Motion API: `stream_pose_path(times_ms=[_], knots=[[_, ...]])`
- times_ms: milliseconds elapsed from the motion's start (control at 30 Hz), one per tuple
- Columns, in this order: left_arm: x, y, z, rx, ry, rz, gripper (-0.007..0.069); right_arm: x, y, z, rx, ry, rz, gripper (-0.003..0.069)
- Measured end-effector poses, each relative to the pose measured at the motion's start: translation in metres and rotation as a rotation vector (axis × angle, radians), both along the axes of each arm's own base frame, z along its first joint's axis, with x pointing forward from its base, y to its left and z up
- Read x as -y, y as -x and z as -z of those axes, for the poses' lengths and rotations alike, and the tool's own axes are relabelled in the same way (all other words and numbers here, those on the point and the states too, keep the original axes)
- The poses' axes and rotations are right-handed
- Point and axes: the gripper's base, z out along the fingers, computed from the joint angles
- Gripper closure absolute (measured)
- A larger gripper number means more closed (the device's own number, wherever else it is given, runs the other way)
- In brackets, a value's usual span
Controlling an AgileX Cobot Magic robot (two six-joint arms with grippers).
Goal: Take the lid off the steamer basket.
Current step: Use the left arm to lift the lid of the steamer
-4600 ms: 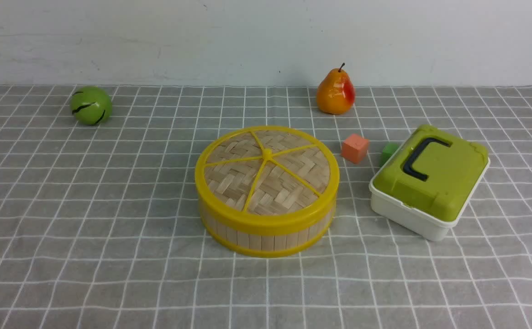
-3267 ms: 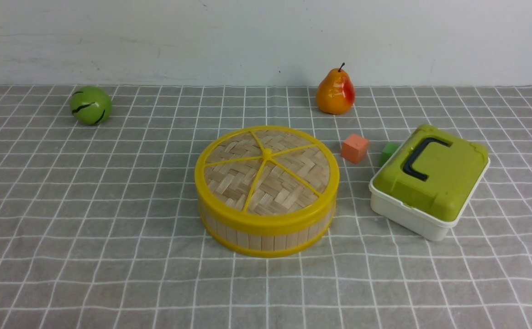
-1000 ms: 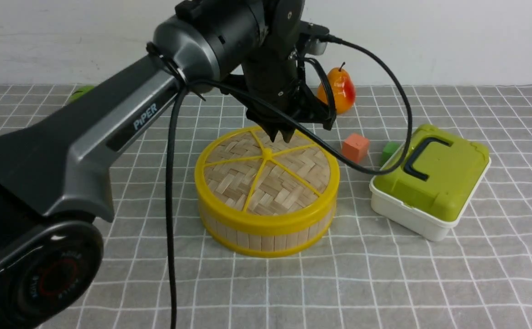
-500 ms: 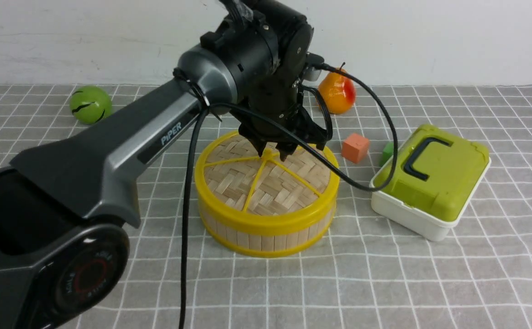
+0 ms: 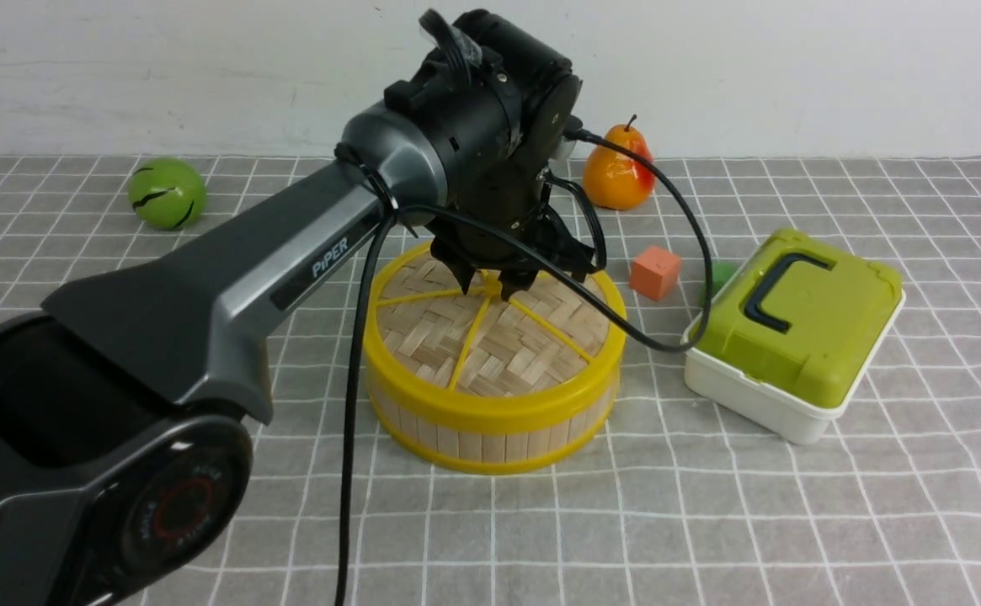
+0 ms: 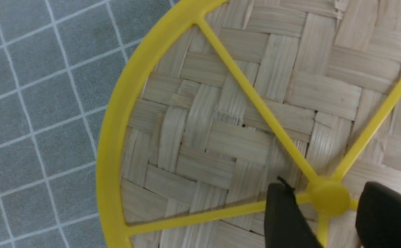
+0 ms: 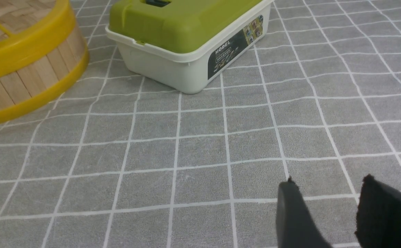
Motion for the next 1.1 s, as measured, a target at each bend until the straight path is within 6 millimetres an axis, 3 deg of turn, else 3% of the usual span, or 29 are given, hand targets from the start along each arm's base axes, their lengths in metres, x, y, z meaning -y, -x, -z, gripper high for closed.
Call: stream_pose_path(times_ms=[367,467,633,1100], knots=[[0.002,-0.003,0.006,0.007,0.016,-0.016,0.0341,0.000,0.000,0.000,0.000,0.000,0.000,0.0415],[0.004,-0.005,0.008,0.015,0.022,-0.011,0.0375,0.000,0.000,0.000,0.000,0.000,0.000,0.0415],[0.005,-0.007,0.011,0.023,0.015,-0.010,0.0513,0.000,0.000,0.000,0.000,-0.001,0.000,0.0415],[0.003,-0.004,0.000,0.039,0.035,-0.008,0.0512,0.000,0.000,0.000,0.000,-0.002,0.000,0.0415]])
